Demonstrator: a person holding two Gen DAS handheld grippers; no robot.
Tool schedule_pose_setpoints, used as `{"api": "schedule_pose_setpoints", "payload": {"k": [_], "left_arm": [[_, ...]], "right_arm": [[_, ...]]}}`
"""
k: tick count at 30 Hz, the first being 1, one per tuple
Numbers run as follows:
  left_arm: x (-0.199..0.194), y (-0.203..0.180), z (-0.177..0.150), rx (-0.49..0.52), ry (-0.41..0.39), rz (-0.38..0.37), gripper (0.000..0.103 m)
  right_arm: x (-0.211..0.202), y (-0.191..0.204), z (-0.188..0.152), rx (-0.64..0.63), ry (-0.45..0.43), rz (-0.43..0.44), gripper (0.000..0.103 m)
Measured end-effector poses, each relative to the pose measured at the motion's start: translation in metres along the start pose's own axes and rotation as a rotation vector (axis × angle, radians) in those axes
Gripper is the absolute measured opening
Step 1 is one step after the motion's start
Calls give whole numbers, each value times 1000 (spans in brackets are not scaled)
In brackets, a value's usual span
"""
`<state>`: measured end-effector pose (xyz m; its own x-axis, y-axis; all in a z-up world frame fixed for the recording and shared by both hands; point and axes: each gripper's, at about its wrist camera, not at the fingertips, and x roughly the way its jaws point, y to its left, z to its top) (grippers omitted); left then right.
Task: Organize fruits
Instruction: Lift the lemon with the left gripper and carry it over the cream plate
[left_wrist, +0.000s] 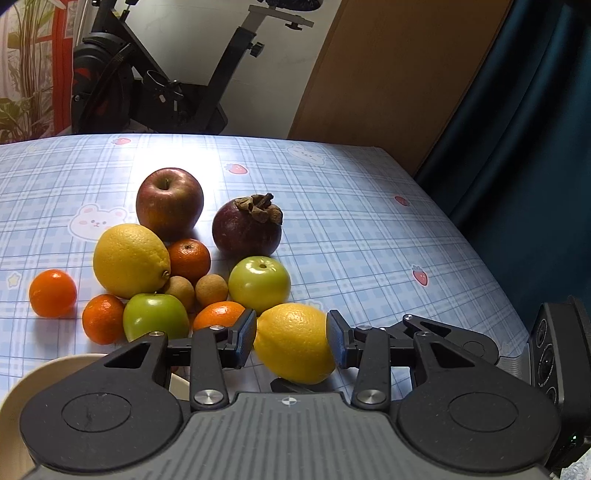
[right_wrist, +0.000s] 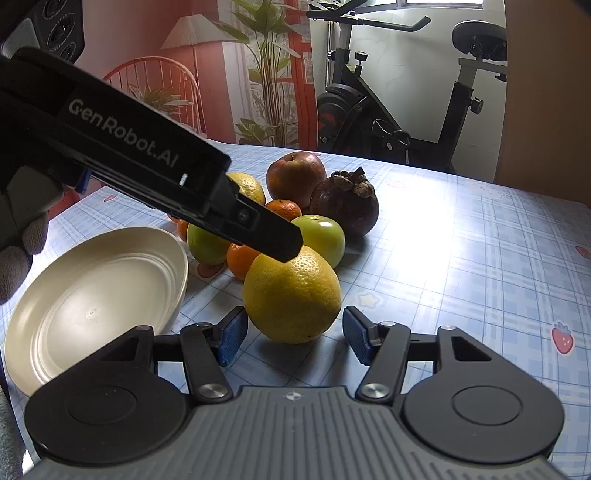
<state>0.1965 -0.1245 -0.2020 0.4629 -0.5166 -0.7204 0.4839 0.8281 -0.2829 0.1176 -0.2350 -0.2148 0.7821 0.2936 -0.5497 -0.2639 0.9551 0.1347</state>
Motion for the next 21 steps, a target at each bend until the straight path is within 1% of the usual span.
{"api": "schedule_pose_setpoints", "payload": {"k": [4,9,12,17,21], "left_arm": [[9,6,1,-28,16,-41,45],[15,7,0,-38,23,-73,46],[16,8,0,-33,18,-82,46],[15,10,2,-49,37,-101,46],[6,9,1,-46,35,-121,45]], "right_arm": [[3,-2,1,12,10,5,59],[4,-5,1,24,5,9,59],[3,-5,0,25,0,5,57],[-3,-2,-2,40,-5,5,57],[-13,2,-3,54,-18,3,57]]}}
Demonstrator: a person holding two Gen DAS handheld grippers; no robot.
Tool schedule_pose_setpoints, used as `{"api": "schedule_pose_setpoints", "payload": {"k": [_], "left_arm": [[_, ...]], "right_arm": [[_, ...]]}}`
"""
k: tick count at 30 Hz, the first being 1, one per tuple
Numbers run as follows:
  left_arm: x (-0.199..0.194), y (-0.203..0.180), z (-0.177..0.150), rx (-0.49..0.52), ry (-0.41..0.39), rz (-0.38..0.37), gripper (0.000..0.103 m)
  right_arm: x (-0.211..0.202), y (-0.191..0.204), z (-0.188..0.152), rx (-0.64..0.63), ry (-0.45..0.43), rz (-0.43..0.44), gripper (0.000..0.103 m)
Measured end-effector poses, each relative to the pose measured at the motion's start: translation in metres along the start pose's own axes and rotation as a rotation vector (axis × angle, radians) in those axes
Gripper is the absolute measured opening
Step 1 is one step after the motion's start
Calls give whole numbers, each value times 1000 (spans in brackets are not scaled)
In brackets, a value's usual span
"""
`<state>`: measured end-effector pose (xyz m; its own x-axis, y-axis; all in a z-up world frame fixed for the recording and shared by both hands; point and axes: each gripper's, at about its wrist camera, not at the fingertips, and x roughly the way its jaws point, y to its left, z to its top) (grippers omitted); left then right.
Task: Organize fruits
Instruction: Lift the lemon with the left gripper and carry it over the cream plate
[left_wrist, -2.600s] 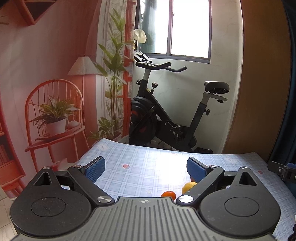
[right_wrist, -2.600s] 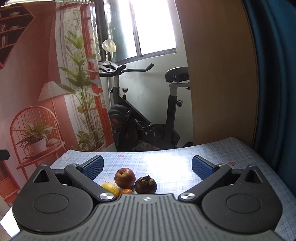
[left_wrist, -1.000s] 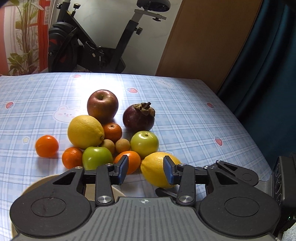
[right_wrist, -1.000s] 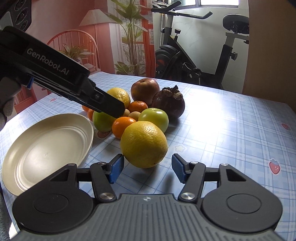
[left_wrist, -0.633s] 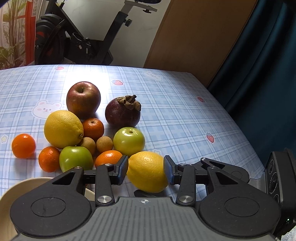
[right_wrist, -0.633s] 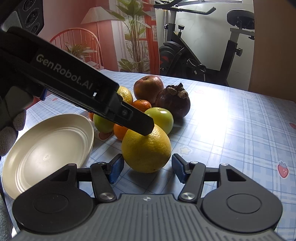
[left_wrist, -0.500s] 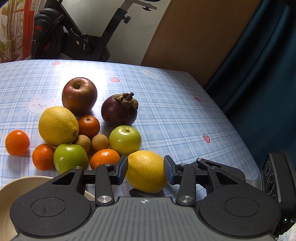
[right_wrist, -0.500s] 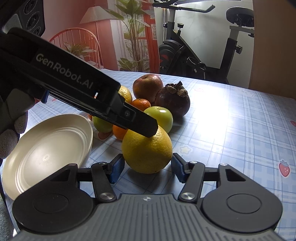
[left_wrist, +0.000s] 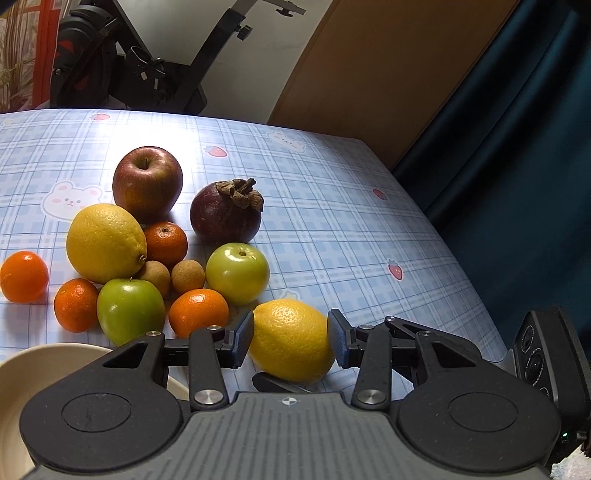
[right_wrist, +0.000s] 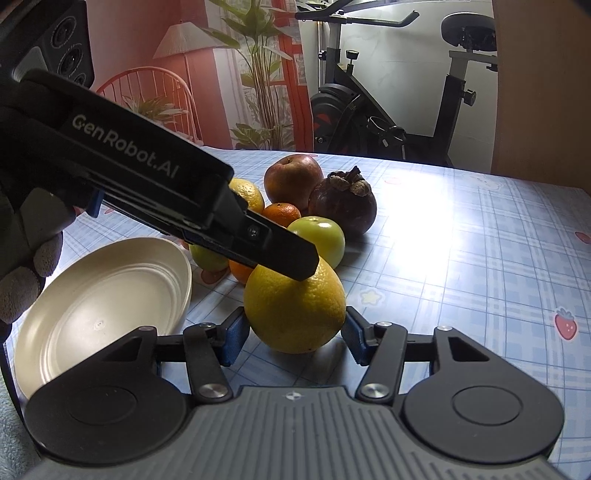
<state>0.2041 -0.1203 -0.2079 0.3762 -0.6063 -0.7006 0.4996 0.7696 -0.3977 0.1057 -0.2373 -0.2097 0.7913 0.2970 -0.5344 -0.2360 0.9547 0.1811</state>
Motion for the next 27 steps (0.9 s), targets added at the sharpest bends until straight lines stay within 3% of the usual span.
{"api": "schedule_pose_setpoints", "payload": {"k": [12,27], "left_arm": [[-63,10,3,5,-73,7,45],[-106,96,-19,-142,-65,89,45]], "right_arm": [[-15,40,32,-43,-36,43,57],[56,112,34,-165,73,144,57]]}}
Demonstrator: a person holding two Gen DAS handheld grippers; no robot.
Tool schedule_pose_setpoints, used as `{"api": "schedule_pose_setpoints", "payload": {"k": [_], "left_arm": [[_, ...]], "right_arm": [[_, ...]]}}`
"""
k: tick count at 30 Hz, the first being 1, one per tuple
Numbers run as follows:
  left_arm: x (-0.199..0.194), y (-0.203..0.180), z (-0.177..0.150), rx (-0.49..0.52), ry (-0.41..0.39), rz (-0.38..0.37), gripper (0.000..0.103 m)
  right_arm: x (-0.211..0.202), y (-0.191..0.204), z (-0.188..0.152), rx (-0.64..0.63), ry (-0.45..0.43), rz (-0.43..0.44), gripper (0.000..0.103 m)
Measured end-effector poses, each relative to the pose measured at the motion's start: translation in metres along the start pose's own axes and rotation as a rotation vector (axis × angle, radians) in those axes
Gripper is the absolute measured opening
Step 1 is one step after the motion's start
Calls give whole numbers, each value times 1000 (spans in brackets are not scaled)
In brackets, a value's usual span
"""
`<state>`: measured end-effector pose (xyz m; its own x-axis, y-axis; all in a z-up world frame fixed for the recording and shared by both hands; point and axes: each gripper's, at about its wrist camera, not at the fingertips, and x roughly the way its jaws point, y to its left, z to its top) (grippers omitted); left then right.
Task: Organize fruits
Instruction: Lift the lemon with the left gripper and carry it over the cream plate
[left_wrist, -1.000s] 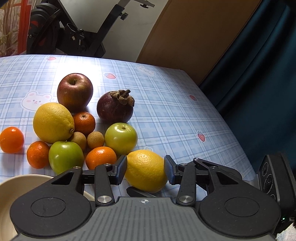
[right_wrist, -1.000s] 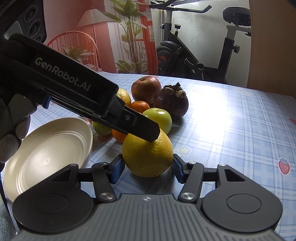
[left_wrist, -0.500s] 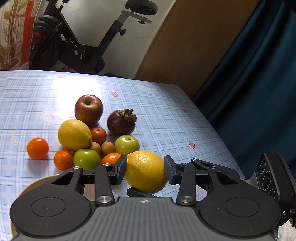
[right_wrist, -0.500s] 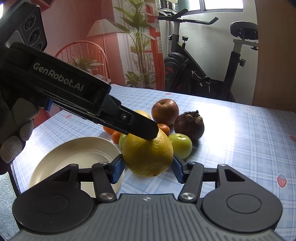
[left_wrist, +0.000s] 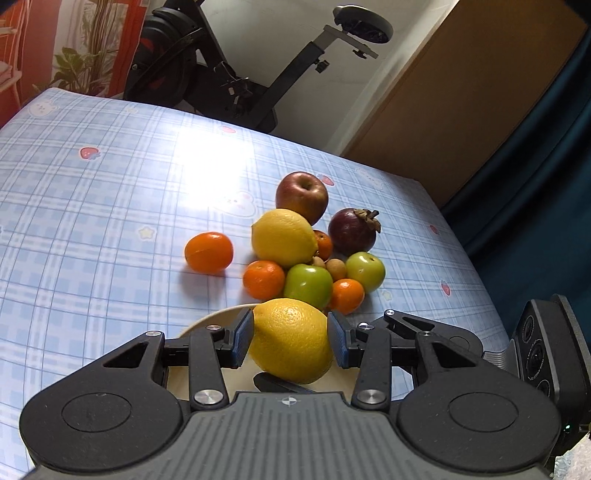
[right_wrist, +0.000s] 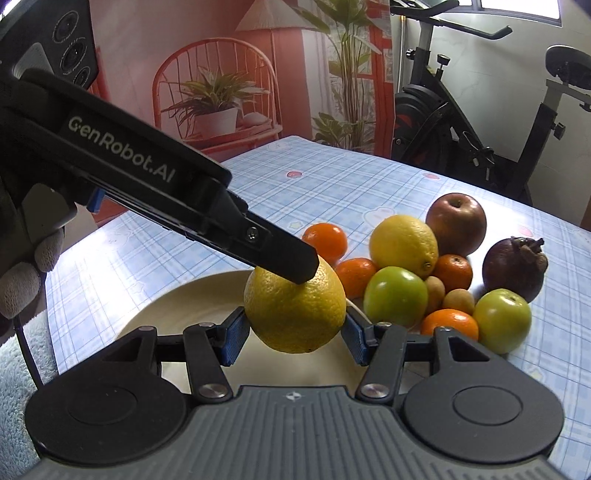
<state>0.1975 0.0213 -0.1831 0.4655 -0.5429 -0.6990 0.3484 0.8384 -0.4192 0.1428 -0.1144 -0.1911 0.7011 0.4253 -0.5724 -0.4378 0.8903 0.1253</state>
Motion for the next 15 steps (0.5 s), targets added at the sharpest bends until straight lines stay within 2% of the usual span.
{"api": "schedule_pose_setpoints", "payload": {"k": [15], "left_arm": [[1,23,-13,-40,-10,23,45]], "right_arm": [[24,9,-1,-43,43,-9,57]]}}
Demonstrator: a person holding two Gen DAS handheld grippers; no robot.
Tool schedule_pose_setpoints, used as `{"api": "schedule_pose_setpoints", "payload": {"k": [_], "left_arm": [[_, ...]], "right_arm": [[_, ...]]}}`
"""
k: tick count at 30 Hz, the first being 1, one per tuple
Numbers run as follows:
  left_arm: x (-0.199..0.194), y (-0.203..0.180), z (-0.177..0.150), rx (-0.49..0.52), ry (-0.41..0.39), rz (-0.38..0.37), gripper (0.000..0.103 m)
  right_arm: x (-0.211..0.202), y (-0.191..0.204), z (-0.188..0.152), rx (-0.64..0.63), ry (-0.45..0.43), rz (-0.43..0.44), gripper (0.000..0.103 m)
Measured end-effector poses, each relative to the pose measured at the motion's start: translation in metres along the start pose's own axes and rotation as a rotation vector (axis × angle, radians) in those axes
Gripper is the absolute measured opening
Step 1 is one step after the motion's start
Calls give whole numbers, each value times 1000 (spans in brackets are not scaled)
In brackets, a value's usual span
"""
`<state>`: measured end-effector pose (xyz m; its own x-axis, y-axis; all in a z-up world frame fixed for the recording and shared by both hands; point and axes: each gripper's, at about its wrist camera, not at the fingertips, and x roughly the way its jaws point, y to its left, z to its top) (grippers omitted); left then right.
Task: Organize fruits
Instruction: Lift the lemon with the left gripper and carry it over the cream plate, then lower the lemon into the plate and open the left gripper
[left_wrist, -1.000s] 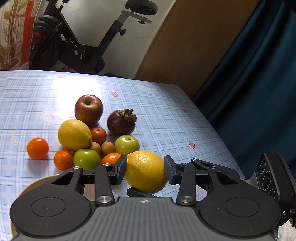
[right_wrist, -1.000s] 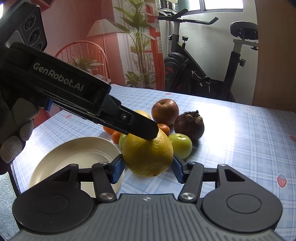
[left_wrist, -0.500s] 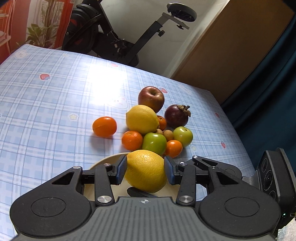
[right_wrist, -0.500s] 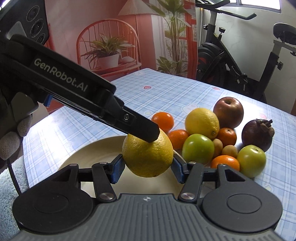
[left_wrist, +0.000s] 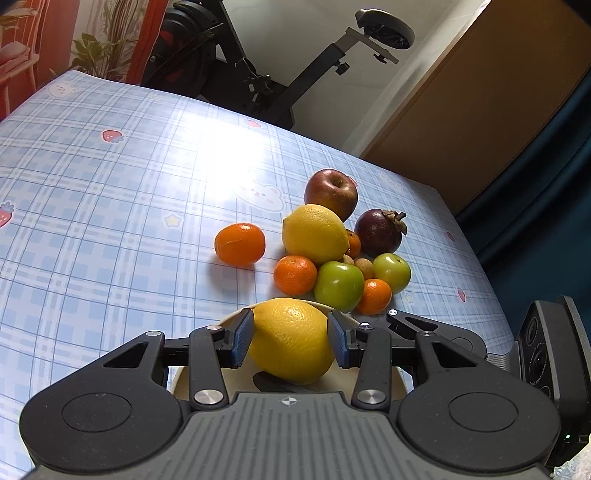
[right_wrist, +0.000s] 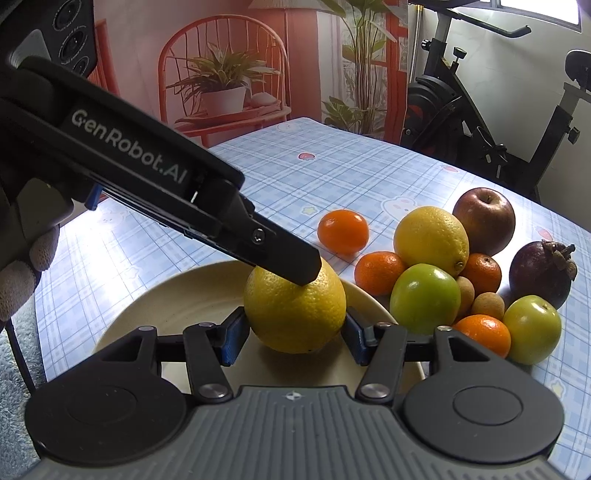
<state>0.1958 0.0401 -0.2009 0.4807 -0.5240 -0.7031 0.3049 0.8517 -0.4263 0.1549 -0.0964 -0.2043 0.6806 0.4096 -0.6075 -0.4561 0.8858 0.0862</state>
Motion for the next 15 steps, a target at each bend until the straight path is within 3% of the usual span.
{"api": "schedule_pose_setpoints", "payload": {"k": [15], "left_arm": [[6,-2,-1,0,-8,25,48]], "right_arm": [[5,-1,0,4,3,-10,60]]}}
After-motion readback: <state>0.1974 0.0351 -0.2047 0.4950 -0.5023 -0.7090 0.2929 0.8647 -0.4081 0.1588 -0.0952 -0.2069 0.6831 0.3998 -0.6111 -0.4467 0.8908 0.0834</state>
